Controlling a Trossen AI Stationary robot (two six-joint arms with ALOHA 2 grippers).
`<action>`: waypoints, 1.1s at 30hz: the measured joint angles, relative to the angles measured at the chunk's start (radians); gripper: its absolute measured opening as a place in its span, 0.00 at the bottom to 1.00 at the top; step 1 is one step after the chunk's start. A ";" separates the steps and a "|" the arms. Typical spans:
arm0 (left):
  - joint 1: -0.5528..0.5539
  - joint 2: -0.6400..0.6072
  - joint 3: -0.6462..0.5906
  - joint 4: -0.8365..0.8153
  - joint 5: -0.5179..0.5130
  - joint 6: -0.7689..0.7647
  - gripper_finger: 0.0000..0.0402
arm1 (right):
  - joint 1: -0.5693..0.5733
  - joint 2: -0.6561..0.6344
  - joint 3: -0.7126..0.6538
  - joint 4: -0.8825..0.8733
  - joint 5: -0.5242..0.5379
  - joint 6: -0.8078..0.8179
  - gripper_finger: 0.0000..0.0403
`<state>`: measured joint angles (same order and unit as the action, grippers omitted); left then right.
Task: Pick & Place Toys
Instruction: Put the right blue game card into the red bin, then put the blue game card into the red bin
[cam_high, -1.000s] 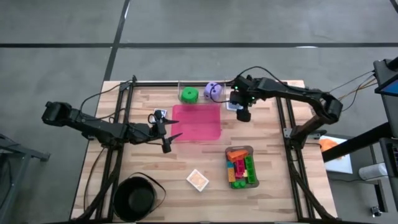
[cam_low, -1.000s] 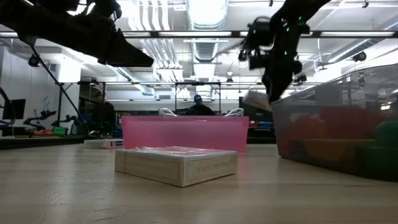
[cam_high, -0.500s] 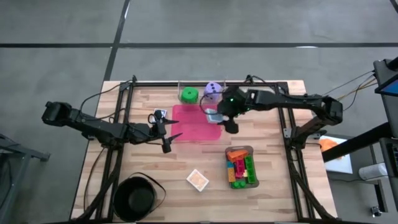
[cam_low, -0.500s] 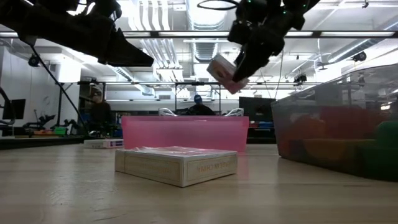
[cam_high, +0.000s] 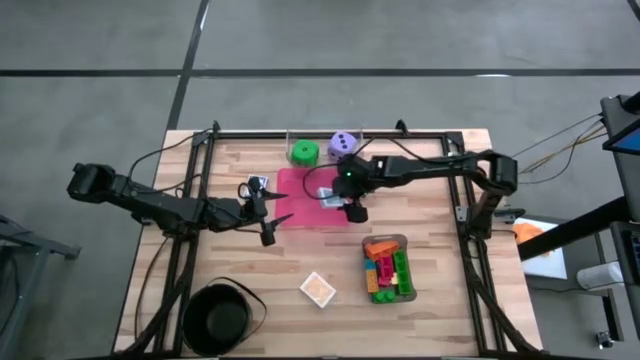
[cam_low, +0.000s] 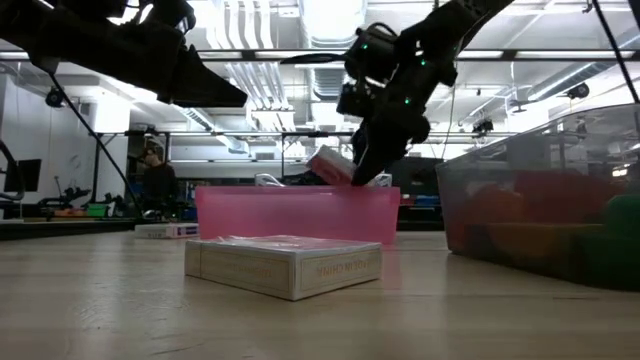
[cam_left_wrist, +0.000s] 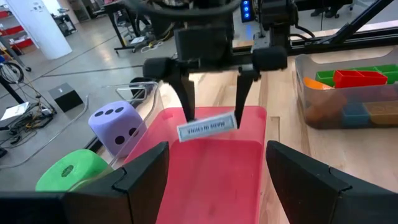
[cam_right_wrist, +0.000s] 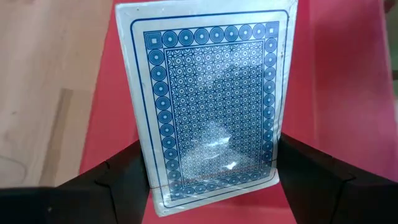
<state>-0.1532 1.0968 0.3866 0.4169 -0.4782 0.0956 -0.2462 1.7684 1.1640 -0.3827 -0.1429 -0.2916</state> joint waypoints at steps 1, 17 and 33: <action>0.000 0.000 0.000 0.000 0.000 0.000 0.67 | 0.000 0.012 0.005 0.001 0.000 0.000 0.71; 0.000 0.000 0.000 -0.003 0.000 0.000 0.67 | 0.000 0.018 0.044 0.021 0.019 0.035 0.90; 0.000 0.000 0.000 -0.003 0.011 0.000 0.67 | 0.077 0.001 -0.111 0.796 -0.276 0.172 0.72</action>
<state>-0.1532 1.0966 0.3866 0.4137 -0.4675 0.0952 -0.1696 1.7699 1.0531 0.4129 -0.4185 -0.1196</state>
